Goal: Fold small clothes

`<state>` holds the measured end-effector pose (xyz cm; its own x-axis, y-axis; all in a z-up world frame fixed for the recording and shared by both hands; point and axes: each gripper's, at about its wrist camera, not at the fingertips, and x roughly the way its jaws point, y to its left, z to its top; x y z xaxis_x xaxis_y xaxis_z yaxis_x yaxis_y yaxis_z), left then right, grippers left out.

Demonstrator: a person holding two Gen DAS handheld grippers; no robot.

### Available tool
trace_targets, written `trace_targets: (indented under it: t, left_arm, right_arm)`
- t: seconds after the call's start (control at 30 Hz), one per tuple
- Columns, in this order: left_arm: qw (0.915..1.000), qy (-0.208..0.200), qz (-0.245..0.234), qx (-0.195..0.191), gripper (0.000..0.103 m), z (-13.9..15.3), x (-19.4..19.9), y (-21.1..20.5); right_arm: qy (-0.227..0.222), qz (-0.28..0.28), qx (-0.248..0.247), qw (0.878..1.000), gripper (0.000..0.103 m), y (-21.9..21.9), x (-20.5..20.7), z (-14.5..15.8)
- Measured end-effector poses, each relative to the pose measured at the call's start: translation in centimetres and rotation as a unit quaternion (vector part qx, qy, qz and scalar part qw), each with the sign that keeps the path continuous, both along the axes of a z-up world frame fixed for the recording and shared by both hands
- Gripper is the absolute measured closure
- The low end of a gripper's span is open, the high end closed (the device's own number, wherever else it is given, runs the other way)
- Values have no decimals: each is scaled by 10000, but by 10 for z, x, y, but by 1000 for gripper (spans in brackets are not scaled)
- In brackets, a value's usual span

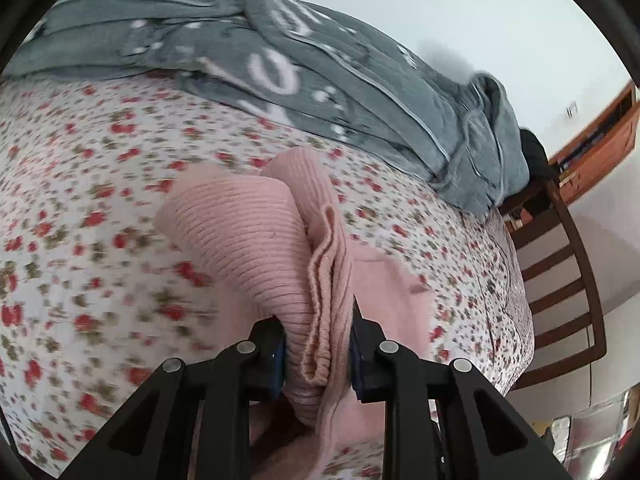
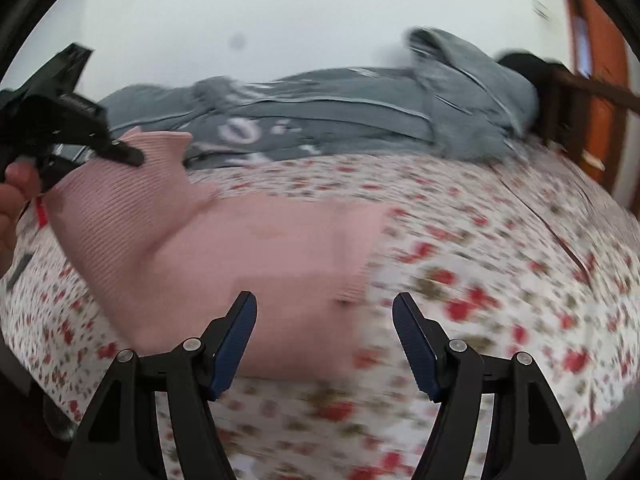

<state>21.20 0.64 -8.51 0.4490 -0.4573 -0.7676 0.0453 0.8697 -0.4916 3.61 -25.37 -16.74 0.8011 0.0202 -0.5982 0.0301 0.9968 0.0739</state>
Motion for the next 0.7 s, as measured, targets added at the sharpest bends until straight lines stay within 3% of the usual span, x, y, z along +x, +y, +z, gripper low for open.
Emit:
trace_targets:
  t: [0.2,0.33,0.4,0.47,0.53,0.7]
  left_arm:
    - [9974,124,-689,142,80,-19,5,-107]
    - [9907,722,-1139,152,74,-55,9,-153]
    - [9889,799,-1230,-230,67,-58,10,-147]
    - [9848,703,-1326,-880,50,-49,9,-130]
    - [9813,503,-1320,-1305,46,-36,7,-109]
    - [9959,-173,-754,-465,44,-12,-11,-58]
  right_arm:
    - [332,-578,695,9954,34,-69,-12,-11]
    - [361,-685,750,9942,34,-90,-21,-9]
    - [289,-669,816,9940,34,-96,-26,-5]
    - [184,-618,932,9936,34,-98,-28,0]
    - [96,-542,1102,9924,34,-97,-25,5]
    - [-71,21,1886,9820,33,-76,-1,29]
